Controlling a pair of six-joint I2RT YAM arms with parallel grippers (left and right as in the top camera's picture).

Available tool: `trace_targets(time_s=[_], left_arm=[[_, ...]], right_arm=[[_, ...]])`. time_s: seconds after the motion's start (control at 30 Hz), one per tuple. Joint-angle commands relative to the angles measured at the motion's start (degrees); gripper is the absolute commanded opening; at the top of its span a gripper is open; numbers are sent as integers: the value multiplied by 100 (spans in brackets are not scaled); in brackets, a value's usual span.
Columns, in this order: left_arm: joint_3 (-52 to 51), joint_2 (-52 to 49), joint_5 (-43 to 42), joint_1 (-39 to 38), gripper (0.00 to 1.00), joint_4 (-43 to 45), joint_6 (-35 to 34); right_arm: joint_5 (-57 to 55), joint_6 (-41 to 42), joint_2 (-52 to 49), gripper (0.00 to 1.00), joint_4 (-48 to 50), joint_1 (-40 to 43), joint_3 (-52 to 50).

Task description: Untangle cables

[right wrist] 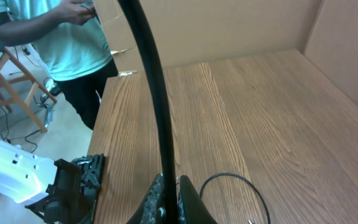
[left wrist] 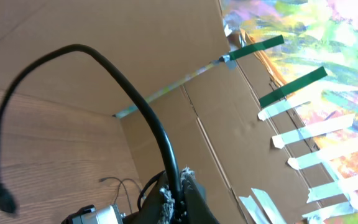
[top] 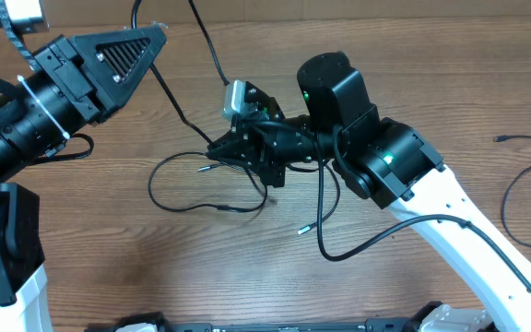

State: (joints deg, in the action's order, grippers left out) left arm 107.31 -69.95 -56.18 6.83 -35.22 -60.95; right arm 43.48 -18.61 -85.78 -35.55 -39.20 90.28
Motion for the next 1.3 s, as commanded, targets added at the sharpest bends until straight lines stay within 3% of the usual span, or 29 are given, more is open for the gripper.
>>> trace_targets(time_s=[0.0, 0.1, 0.2, 0.27, 0.33, 0.57, 0.93, 1.27], left_arm=[[85, -11, 85, -22, 4, 7, -61], [85, -11, -11, -22, 5, 4, -52], [85, -13, -350, -22, 15, -13, -4], [85, -13, -634, -22, 24, -13, 251], [85, -11, -881, -22, 27, -11, 431], [85, -13, -1550, -22, 31, -11, 765], [85, -13, -1786, -22, 27, -125, 1207], [83, -28, -1523, -22, 30, -1180, 2173]], right_arm=[[0, 85, 46, 4, 37, -15, -17], [-535, 367, 46, 4, 162, -2, -17], [-2518, 1967, 46, 4, 549, 37, -17], [-3668, 2538, 48, 4, 713, 122, -17], [-4120, 2658, 48, 4, 813, 278, -17], [-4258, 2793, 81, 4, 896, 1550, -15], [-4234, 2778, 90, 4, 525, 5307, -15], [-3895, 2778, 85, 4, 796, 7888, -15]])
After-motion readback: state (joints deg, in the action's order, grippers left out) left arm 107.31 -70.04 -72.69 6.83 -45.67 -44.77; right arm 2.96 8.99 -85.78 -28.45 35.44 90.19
